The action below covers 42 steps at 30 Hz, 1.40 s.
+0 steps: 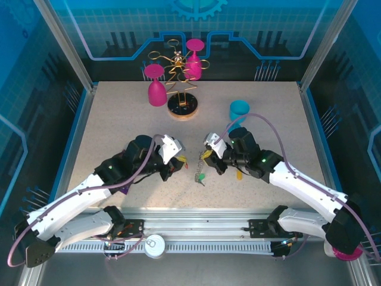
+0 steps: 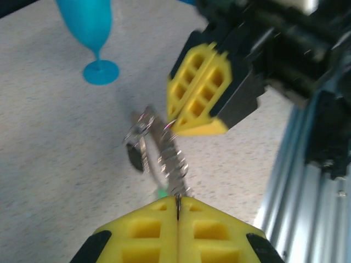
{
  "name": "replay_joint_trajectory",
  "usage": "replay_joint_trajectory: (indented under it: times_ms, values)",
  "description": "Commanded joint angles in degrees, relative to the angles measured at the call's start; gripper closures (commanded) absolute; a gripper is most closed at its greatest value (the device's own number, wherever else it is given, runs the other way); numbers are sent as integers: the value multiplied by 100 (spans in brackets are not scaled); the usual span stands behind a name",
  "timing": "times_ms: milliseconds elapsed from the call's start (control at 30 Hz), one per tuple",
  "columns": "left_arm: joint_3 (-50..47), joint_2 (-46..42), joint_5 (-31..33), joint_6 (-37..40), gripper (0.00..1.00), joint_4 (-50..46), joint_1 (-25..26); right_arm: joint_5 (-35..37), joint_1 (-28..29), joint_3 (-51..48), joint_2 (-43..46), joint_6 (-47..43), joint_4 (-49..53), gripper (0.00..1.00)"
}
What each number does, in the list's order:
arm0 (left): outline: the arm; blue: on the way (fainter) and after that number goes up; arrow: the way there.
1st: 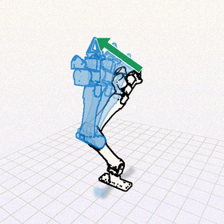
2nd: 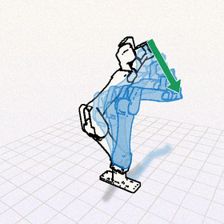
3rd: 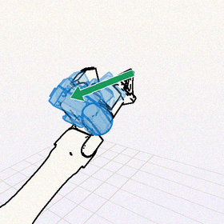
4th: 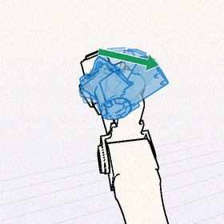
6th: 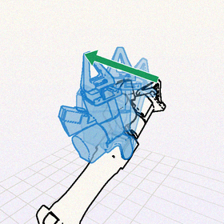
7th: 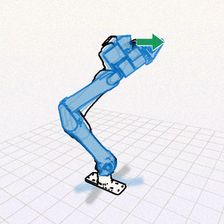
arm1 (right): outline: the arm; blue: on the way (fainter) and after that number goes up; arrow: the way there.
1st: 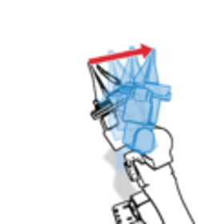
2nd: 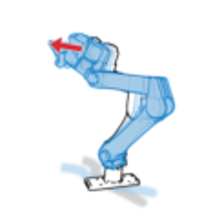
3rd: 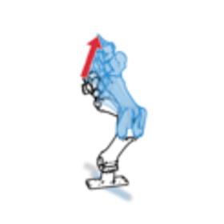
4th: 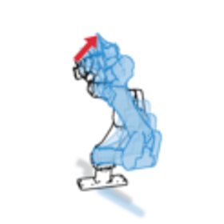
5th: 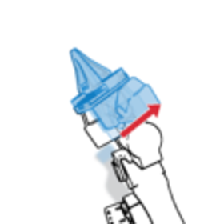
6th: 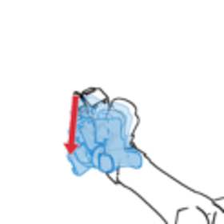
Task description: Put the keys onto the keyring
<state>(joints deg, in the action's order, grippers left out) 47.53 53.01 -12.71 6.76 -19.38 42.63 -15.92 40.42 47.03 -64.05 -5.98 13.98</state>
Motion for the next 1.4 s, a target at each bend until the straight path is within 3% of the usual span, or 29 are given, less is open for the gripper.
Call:
replay_joint_trajectory:
  times_ms: [0, 467, 1367]
  values:
    - [-146, -81, -1194, -497, 100, 415, -133, -540, 121, -76, -29, -297, -595, 100]
    - [-632, 68, -1975, -1120, 100, 745, -411, -833, 322, -600, 229, -825, -1294, 100]
    - [-736, 385, -2356, -1420, 100, 837, -765, -767, 649, -730, 393, -1250, -1389, 100]
